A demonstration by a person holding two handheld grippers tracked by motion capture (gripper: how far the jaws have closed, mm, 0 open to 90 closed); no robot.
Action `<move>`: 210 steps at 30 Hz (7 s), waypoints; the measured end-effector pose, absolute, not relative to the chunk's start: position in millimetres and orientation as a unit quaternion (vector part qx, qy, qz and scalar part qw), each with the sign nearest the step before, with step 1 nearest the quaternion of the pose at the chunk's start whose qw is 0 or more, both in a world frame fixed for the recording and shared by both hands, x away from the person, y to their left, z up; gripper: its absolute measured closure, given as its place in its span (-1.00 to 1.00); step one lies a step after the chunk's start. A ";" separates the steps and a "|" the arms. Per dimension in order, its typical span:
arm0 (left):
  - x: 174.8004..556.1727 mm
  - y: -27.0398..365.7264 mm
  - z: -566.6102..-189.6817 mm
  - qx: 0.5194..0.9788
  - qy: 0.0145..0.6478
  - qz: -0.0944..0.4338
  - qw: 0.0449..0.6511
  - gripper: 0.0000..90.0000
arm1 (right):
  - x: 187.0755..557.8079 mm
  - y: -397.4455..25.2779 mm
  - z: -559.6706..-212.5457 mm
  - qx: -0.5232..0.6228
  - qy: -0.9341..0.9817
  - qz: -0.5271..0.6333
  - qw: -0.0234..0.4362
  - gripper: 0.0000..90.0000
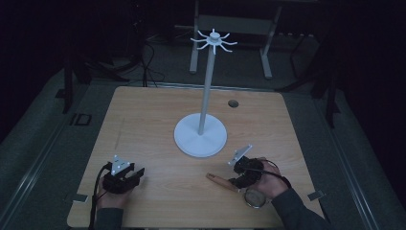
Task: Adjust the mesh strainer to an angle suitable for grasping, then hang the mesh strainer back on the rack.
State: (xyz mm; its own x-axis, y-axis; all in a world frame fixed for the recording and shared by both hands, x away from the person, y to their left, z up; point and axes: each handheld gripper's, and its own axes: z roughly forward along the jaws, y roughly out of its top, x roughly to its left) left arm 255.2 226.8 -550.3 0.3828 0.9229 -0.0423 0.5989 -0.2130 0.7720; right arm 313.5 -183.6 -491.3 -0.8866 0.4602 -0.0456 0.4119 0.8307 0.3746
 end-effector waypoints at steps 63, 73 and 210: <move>258.1 228.4 -551.6 0.745 0.516 0.217 0.363 0.15 | 312.4 -157.5 -513.0 0.188 0.975 0.111 0.029 0.50; 258.5 228.3 -551.9 0.746 0.515 0.216 0.362 0.15 | 313.5 -163.0 -509.0 0.199 0.971 0.129 0.036 0.50; 258.0 228.1 -549.1 0.741 0.516 0.224 0.366 0.16 | 351.7 -213.3 -380.8 0.341 0.780 0.491 0.184 0.50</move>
State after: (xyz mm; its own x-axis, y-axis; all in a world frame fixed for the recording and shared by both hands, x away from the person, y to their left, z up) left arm 258.0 228.1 -549.1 0.3673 0.9290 -0.0457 0.6007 -0.1995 0.7742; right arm 351.7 -213.3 -380.8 -0.6993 0.7132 0.0486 0.3526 0.2850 0.8913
